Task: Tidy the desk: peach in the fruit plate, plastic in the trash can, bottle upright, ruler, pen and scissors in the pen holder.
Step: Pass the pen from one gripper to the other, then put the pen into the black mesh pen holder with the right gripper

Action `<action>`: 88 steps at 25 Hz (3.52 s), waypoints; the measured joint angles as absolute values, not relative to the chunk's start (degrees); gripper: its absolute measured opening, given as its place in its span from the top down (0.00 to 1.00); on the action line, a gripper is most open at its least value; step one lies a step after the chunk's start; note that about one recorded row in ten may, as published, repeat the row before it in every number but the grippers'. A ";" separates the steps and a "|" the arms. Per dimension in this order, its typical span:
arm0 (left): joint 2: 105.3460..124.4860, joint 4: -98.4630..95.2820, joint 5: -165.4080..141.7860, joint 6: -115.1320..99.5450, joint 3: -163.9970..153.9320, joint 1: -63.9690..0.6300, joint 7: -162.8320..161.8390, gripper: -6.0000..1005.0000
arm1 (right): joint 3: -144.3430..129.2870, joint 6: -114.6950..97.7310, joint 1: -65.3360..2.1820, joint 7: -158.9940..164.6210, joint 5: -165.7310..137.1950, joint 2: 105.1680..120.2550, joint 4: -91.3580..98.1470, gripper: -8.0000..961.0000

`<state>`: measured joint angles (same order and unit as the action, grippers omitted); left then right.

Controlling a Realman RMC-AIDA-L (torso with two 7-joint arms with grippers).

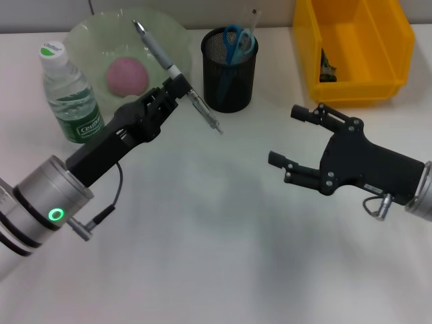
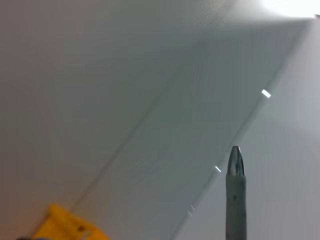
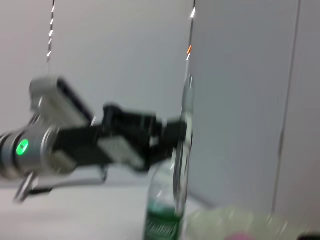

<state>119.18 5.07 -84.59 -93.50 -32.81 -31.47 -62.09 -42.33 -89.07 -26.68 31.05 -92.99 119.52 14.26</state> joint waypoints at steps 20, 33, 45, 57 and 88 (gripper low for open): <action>119.18 14.33 -84.29 -86.96 -23.87 -32.40 -83.89 0.85 | -33.30 -85.38 -37.17 7.83 -88.94 119.89 -8.89 0.16; 119.18 18.01 -84.67 -85.61 -21.52 -32.92 -85.40 0.85 | -30.38 -81.24 -40.62 1.23 -89.57 119.88 -13.15 0.19; 119.18 18.63 -84.79 -84.77 -21.38 -33.11 -85.14 0.85 | -29.27 -81.10 -41.25 0.61 -89.65 119.88 -14.07 0.33; 119.15 18.54 -85.02 -84.96 -21.30 -33.91 -84.78 0.85 | -29.16 -80.96 -41.48 0.55 -89.74 119.87 -14.45 0.78; 119.18 15.22 -90.78 -85.42 -18.73 -32.88 -84.64 0.21 | -27.03 -82.60 -39.49 3.07 -90.25 119.90 -14.06 0.86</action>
